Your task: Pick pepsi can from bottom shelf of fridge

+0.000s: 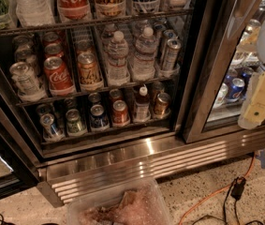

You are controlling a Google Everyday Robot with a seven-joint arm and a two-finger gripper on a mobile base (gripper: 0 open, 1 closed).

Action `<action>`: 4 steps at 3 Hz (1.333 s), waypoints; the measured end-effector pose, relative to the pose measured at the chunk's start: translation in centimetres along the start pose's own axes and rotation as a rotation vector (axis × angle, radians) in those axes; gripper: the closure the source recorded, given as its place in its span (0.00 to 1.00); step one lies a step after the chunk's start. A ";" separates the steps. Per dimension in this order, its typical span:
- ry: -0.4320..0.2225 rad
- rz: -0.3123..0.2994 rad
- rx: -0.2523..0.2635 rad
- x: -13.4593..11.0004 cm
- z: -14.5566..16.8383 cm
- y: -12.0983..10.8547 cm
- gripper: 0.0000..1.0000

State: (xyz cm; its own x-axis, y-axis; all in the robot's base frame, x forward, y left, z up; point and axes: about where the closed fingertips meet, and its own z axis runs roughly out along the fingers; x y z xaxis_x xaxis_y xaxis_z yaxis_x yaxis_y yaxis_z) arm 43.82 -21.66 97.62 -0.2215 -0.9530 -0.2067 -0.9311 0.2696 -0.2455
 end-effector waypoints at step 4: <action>-0.181 0.103 -0.122 -6.0 15.0 0.2 0.00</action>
Offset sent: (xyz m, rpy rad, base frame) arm 0.0528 0.0308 -0.0715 0.1416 -0.0238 -0.0520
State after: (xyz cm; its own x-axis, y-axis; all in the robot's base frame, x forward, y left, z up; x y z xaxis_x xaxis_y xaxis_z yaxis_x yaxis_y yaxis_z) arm 49.33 -13.87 84.62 -0.2719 -0.8781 -0.3938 -0.9369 0.3351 -0.1002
